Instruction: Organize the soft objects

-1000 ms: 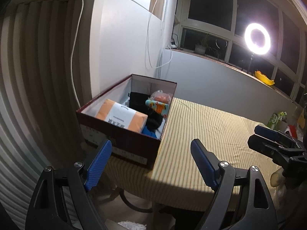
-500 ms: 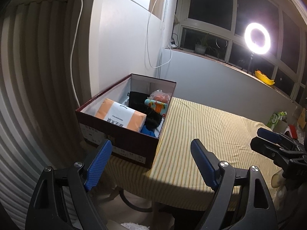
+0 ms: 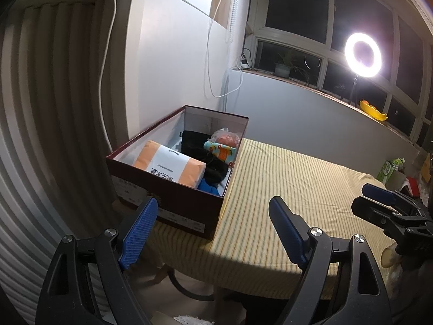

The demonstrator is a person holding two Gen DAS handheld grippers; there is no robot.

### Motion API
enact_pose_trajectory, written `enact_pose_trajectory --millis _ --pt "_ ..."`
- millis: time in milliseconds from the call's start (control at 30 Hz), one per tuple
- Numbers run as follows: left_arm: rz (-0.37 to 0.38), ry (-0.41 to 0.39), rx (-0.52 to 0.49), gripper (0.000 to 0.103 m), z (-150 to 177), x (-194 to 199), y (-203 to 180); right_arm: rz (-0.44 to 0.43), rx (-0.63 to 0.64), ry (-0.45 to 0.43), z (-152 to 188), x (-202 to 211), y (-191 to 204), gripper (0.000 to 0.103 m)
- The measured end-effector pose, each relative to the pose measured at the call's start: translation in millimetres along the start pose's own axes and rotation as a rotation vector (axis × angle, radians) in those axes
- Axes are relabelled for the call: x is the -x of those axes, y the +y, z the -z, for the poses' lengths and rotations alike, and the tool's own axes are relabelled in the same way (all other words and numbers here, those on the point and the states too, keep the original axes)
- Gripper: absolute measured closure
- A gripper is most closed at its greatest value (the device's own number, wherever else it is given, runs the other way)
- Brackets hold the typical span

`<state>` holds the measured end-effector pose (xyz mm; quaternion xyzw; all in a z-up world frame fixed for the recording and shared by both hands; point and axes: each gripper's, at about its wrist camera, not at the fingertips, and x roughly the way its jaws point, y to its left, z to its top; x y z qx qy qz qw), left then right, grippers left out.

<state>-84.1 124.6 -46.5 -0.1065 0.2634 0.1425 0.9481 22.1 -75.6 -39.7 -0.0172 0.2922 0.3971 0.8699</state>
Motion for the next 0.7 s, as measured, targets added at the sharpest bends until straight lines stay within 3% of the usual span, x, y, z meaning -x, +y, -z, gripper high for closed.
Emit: enact_pose_trajectory --millis 700 --pt "0.008 -0.015 -0.012 0.019 3 -1 -2 0.016 0.005 0.038 7 -12 0 0.019"
